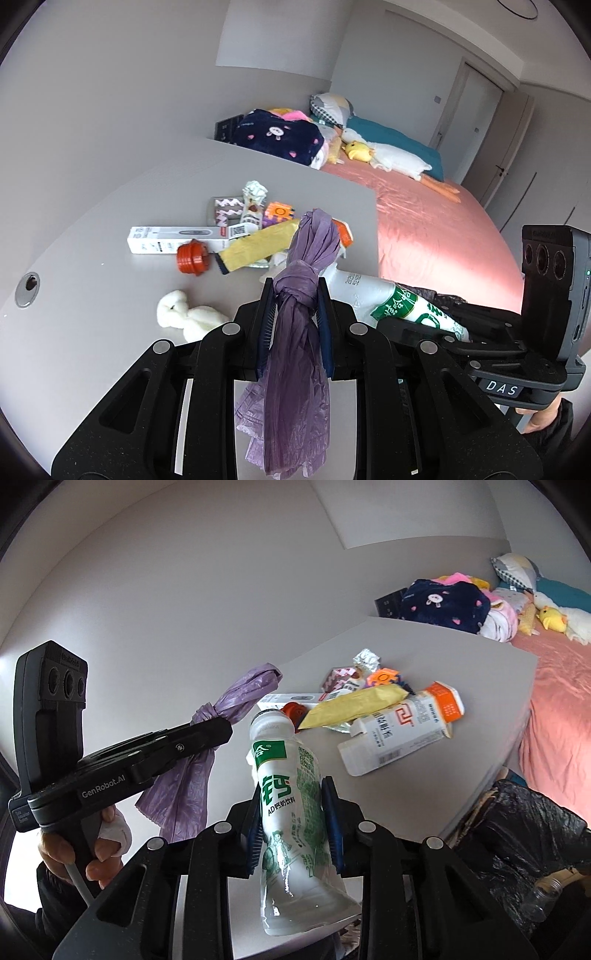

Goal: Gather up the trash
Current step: 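Carry the bottle and purple bag to the bin and open both grippers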

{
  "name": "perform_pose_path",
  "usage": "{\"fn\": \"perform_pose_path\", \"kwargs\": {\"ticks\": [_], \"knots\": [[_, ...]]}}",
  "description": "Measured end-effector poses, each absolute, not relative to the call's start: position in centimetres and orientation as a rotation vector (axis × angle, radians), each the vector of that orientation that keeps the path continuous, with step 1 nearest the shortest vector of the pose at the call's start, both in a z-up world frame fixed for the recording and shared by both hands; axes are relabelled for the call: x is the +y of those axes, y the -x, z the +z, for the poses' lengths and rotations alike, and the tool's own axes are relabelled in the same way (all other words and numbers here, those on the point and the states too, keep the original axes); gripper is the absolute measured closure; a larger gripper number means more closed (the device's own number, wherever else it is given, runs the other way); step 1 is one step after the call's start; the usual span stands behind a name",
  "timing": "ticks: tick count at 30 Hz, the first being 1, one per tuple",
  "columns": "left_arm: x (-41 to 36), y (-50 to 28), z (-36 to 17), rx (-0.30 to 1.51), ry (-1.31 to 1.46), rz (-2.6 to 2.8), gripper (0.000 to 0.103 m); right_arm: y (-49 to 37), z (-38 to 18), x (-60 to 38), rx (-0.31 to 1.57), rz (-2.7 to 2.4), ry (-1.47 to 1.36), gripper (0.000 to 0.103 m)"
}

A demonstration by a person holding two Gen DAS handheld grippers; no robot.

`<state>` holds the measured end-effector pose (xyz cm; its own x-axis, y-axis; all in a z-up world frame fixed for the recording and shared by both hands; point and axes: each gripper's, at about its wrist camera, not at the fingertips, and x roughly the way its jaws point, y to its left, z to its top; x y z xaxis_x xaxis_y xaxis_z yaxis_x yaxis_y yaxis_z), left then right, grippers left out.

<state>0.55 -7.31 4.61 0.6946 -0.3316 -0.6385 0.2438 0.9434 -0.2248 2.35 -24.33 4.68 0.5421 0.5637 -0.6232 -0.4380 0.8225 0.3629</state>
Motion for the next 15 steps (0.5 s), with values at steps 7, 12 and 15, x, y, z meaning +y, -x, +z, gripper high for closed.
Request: {"fn": "perform_pose_path", "kwargs": {"ticks": [7,12,15], "knots": [[-11.2,-1.0,4.2,0.758,0.104,-0.407,0.082,-1.4,4.9,-28.7,0.764,0.445,-0.159,0.073],[-14.0,-0.9,3.9,0.772,0.08,-0.47,0.082,-0.6,4.9,-31.7,0.752,0.372,-0.191,0.073],[-15.5,-1.0,3.5,0.788,0.078,-0.509,0.082,-0.2,4.9,-33.3,0.743,0.316,-0.205,0.073]]}}
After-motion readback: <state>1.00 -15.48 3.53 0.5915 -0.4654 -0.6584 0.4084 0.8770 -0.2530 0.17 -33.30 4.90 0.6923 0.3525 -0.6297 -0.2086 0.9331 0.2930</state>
